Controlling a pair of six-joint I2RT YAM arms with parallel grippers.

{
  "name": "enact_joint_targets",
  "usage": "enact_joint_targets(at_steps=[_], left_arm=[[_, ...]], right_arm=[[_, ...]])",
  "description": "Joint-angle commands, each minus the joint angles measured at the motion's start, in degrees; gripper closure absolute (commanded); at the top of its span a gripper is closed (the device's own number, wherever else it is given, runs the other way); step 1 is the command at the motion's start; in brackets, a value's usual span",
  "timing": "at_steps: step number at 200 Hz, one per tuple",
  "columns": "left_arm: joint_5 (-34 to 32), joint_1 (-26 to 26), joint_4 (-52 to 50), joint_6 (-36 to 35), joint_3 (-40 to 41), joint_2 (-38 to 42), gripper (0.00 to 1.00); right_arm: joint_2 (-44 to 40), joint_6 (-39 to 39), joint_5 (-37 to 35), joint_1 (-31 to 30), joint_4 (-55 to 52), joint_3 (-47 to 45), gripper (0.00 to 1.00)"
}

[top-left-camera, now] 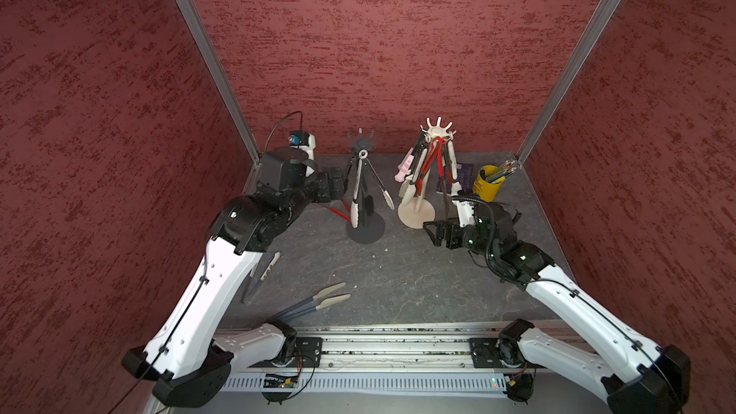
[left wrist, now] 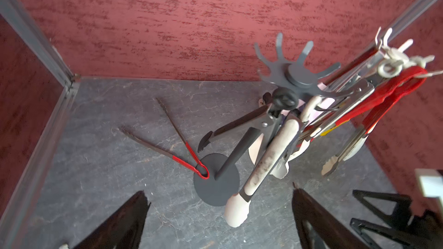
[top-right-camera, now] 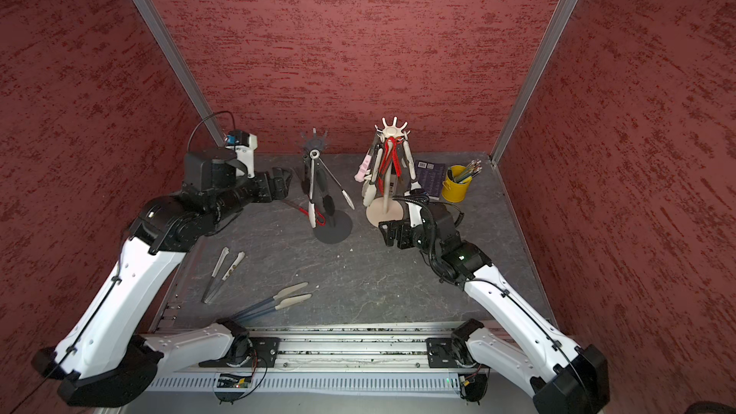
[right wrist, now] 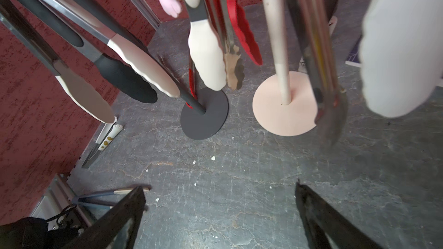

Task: Hang food tongs on kitchen utensil racks
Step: Hang the food tongs on the rack, then pick up the food tongs from the center of the board.

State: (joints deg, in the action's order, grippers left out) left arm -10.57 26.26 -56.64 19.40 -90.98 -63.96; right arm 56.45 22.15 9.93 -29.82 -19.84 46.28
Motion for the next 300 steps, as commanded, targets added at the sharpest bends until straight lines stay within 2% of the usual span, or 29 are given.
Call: enact_joint_targets(at_steps=[1, 30, 56, 95, 138, 155, 181, 219, 245, 300], left_arm=[[5.34, -2.55, -10.18, 14.96, 3.33, 4.54, 0.0], [9.74, -4.02, -21.03, 28.85, 10.42, 10.38, 0.0], [13.57, -4.06, -25.94, 35.8, 18.44, 14.53, 0.0], [22.26, -4.2, -22.12, 44.82, 31.51, 17.71, 0.03], [23.32, -4.22, -16.59, 60.61, 42.61, 21.42, 0.04], [23.64, -3.98, -14.42, 66.94, 45.51, 20.15, 0.04], [20.12, -4.31, -12.66, 73.2, 46.39, 16.64, 0.04], [18.51, -5.06, -7.61, 77.75, 48.21, 8.81, 0.12], [18.76, -7.2, -5.33, 79.25, 51.13, 6.33, 0.21], [16.74, -14.09, 0.31, 74.81, 55.27, 4.61, 0.3]], right_arm=[[1.15, -0.07, 3.16, 0.28, 1.52, -0.11, 0.01], [2.15, -1.36, 3.15, 0.29, 1.49, 0.62, 0.01], [3.23, -1.98, 3.23, 0.29, 1.27, 1.13, 0.01], [3.02, -2.2, 3.51, 0.29, 1.38, 0.25, 0.01], [0.62, -1.63, 2.92, 0.3, 1.39, -2.24, 0.01], [0.5, -1.5, 3.19, 0.29, 1.38, -2.9, 0.01], [1.42, -1.39, 3.74, 0.3, 1.54, -2.64, 0.01], [3.17, -1.49, 4.38, 0.29, 1.97, -1.62, 0.01], [3.32, -1.41, 4.43, 0.27, 1.84, -1.55, 0.01], [3.06, -0.9, 4.69, 0.29, 1.55, -2.38, 0.01]])
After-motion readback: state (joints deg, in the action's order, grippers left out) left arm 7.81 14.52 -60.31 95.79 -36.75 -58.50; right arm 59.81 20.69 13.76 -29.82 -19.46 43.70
